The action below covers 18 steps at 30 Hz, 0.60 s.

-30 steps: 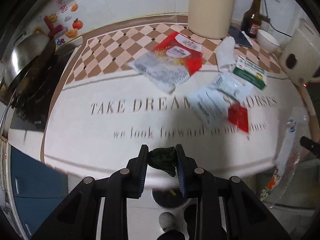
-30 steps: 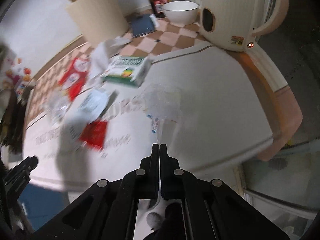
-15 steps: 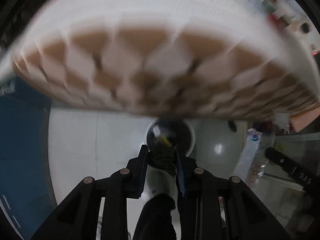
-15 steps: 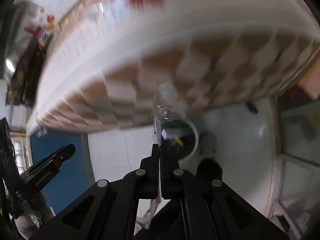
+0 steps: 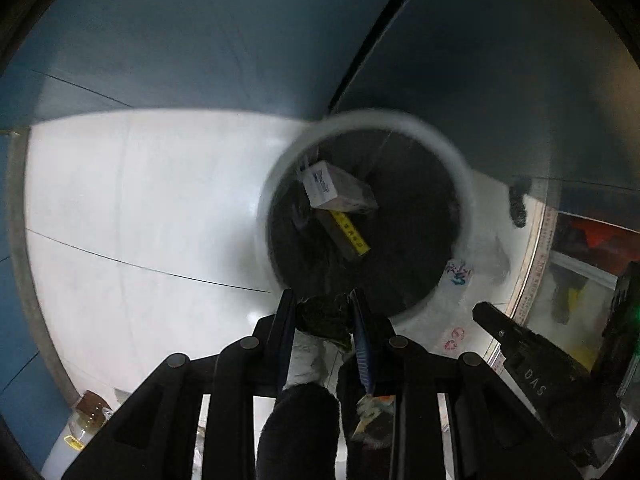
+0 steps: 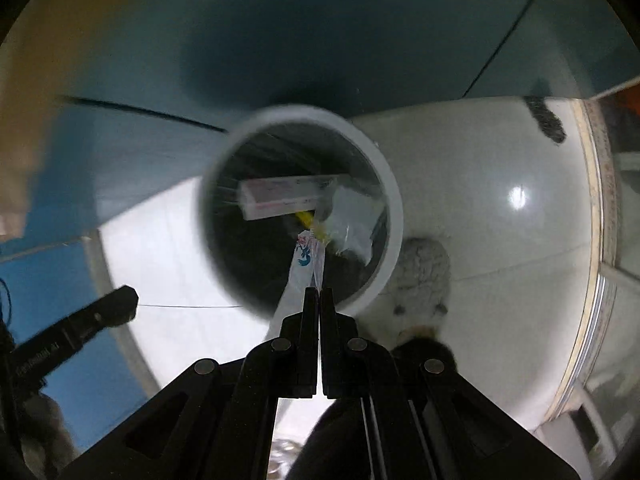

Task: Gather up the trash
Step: 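Lower both held scraps over the bin and open both tools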

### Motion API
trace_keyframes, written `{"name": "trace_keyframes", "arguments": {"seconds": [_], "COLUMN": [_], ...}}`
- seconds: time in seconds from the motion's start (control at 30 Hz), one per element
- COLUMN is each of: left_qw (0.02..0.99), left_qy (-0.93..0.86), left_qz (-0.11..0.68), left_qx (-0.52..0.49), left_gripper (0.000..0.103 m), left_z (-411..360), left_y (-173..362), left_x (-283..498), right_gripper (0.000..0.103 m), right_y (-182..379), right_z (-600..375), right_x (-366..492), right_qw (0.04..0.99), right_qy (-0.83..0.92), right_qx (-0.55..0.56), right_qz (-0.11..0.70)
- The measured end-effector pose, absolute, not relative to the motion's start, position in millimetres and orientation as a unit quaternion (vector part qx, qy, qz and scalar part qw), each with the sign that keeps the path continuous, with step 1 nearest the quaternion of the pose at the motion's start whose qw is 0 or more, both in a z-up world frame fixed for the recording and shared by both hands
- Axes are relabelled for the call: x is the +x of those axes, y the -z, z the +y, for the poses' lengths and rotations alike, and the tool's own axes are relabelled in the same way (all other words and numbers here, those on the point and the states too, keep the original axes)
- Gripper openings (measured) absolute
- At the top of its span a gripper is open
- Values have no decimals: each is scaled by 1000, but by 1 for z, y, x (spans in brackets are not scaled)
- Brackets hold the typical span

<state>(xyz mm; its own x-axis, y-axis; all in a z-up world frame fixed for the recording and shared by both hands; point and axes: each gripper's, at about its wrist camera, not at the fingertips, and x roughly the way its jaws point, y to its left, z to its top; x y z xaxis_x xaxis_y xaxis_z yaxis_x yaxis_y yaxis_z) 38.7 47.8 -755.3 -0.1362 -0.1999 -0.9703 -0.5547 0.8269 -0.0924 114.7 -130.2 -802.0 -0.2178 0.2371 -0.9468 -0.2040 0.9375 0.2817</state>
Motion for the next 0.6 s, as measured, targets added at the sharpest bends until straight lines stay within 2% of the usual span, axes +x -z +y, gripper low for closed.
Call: {"name": "trace_keyframes", "arguments": {"seconds": [0.17, 0.37, 0.43, 0.47, 0.5, 0.57, 0.6], "left_qw": [579, 568, 567, 569, 572, 579, 581], "left_qy": [-133, -118, -119, -119, -120, -124, -127], "left_qz": [758, 764, 765, 764, 763, 759, 759], "left_qx": [-268, -283, -282, -281, -278, -270, -266], "left_gripper": [24, 26, 31, 44, 62, 78, 81], "left_z": [49, 47, 48, 48, 48, 49, 50], "left_y": [805, 809, 806, 805, 803, 798, 796], "left_x": [40, 45, 44, 44, 44, 43, 42], "right_gripper": [0, 1, 2, 2, 7, 30, 49], "right_y": [853, 876, 878, 880, 881, 881, 880], "right_z": [-124, -118, -117, -116, -117, -117, -118], "right_x": [121, 128, 131, 131, 132, 132, 132], "right_qw": [619, 610, 609, 604, 602, 599, 600], "right_qy": [-183, -188, -185, -185, -182, -180, -179], "right_qx": [-25, -46, -49, -49, -50, -51, -52], "right_qz": [763, 769, 770, 773, 776, 779, 778]}}
